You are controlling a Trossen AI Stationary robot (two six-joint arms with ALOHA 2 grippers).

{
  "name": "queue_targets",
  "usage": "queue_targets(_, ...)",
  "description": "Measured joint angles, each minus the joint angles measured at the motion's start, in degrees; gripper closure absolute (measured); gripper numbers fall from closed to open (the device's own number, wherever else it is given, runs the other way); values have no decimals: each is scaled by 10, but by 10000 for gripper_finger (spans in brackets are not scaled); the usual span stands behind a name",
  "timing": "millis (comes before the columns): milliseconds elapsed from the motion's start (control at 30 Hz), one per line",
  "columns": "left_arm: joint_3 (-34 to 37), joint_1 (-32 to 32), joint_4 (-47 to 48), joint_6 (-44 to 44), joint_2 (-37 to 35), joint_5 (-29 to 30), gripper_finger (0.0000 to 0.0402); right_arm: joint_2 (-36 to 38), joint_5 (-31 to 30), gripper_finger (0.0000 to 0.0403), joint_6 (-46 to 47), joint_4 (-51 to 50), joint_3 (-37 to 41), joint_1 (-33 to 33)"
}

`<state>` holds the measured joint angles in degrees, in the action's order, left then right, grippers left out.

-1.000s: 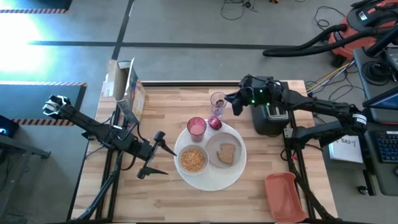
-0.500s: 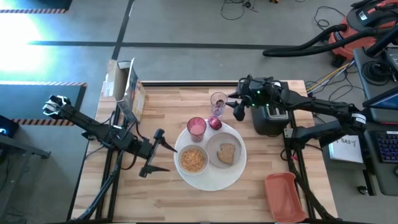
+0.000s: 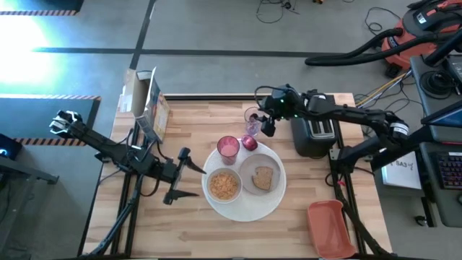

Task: Arrange a breakfast setting
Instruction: Put the orange spoon on the white tablemat to the top of the white bowl

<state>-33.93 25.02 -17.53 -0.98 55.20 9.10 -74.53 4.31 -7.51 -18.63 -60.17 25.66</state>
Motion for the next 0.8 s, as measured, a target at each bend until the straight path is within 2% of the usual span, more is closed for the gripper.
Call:
queue_targets(267,0,0,1,0,0,0,64,-68,6,209,-11,-93,-70,0)
queue_targets(433,0,0,11,0,0,0,64,-97,6,209,-16,-111,-97,0)
queue_targets(800,0,0,16,0,0,0,64,-80,6,209,-30,-112,-108,0)
